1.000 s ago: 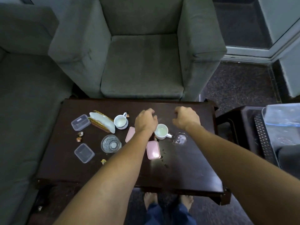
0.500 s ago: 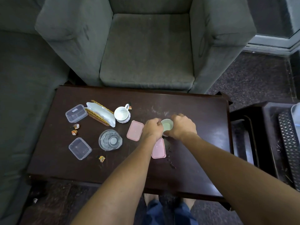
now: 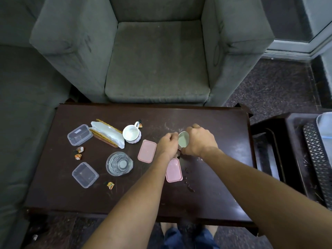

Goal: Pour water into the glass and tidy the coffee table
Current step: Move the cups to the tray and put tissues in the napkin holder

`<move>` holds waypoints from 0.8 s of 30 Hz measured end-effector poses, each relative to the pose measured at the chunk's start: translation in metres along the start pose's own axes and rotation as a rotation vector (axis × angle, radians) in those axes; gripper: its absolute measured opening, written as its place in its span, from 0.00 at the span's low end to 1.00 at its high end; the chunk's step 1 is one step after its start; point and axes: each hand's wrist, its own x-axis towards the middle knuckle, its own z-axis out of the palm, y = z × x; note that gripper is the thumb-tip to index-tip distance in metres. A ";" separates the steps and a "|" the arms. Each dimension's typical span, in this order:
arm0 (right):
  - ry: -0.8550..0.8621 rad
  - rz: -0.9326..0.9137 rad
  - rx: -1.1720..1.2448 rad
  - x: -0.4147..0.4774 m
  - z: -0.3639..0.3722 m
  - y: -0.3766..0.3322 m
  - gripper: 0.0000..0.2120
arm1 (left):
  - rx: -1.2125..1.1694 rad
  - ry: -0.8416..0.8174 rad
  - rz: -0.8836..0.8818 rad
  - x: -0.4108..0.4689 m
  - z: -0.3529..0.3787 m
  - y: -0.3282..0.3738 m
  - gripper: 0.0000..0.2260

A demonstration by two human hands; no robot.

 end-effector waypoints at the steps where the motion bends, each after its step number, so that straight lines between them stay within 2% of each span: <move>1: 0.005 -0.008 0.003 -0.002 -0.007 0.003 0.29 | -0.094 -0.044 -0.050 -0.003 0.000 0.005 0.15; 3: 0.007 -0.027 -0.001 -0.007 -0.024 0.010 0.28 | -0.249 -0.144 -0.118 -0.011 0.001 0.020 0.16; 6: 0.026 -0.055 -0.038 -0.017 -0.050 0.027 0.30 | -0.290 -0.246 -0.093 -0.020 0.012 0.040 0.19; 13: 0.124 -0.045 -0.016 -0.045 -0.109 0.093 0.35 | -0.377 -0.320 0.006 -0.042 0.075 0.097 0.18; 17: 0.223 0.066 -0.105 -0.069 -0.137 0.147 0.35 | -0.399 -0.363 0.043 -0.064 0.134 0.131 0.18; 21: 0.190 0.200 -0.021 -0.097 -0.170 0.210 0.26 | -0.353 -0.431 0.076 -0.091 0.194 0.165 0.16; 24: 0.185 0.268 -0.021 -0.115 -0.192 0.256 0.27 | -0.307 -0.501 0.095 -0.112 0.238 0.189 0.14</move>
